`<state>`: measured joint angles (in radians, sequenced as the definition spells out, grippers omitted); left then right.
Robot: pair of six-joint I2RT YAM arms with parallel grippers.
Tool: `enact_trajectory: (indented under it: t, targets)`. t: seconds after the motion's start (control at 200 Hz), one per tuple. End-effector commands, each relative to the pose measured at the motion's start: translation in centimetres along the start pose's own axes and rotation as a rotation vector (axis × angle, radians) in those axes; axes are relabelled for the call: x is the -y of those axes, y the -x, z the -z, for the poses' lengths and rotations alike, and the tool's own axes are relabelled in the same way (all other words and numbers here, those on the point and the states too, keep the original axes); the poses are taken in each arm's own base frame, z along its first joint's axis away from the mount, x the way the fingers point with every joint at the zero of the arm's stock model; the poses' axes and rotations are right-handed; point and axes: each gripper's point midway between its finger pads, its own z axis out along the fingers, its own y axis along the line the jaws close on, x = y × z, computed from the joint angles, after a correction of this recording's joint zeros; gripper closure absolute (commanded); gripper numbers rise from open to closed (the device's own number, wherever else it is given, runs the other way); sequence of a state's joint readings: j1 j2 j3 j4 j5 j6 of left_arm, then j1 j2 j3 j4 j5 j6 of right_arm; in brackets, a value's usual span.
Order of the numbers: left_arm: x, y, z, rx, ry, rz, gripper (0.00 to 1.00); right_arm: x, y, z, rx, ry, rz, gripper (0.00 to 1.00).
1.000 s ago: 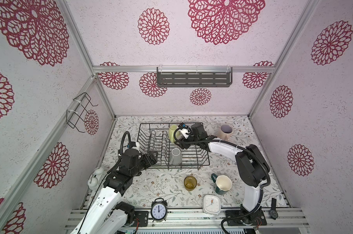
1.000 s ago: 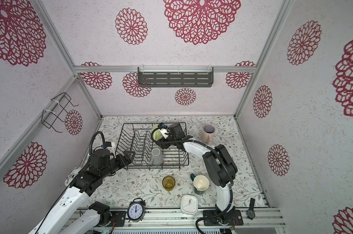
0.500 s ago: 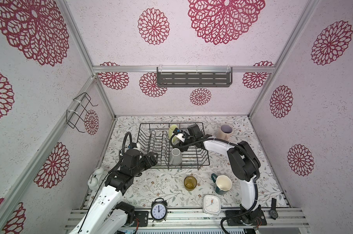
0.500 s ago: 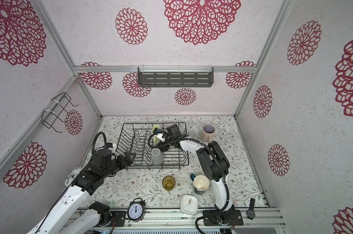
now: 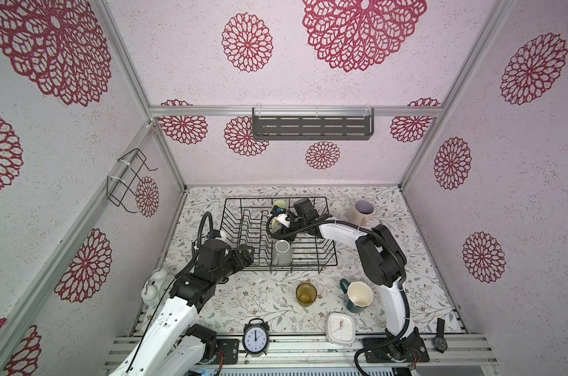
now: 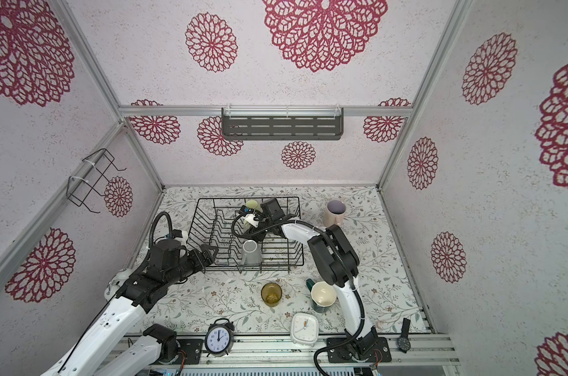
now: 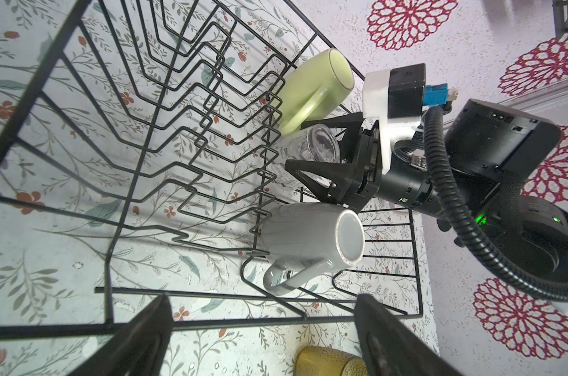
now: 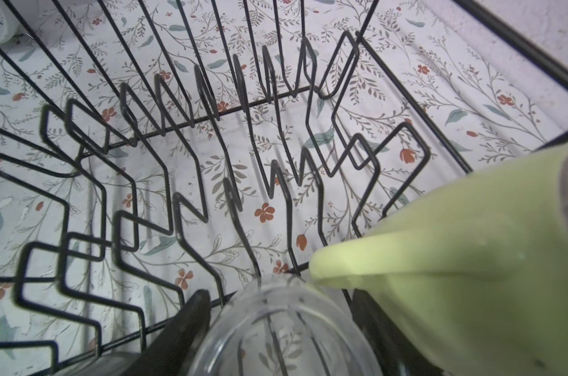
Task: Load cups into a dish rack
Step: Place the cup upside down at the dish rack.
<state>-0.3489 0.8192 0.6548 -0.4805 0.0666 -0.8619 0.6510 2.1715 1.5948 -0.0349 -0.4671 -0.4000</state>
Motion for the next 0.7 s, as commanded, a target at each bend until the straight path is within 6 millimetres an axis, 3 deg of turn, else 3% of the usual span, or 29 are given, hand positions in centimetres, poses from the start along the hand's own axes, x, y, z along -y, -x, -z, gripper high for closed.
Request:
enact_trajectory:
  t: [0.0, 0.1, 0.39, 0.691]
  targets:
    - [0.1, 0.4, -0.3, 0.014, -0.013, 0.014, 0.09, 0.0, -0.1, -0.3, -0.012, 0.005, 0.009, 0.38]
    - [0.2, 0.4, -0.4, 0.012, -0.017, 0.016, 0.09, 0.0, -0.2, -0.2, -0.015, 0.003, 0.002, 0.29]
    - [0.3, 0.5, -0.5, 0.01, -0.017, 0.014, 0.09, 0.5, 0.1, 0.6, -0.026, -0.032, 0.007, 0.19]
    - [0.3, 0.4, -0.5, 0.011, -0.022, 0.018, 0.09, 1.1, 0.4, 1.5, -0.027, -0.067, -0.001, 0.17]
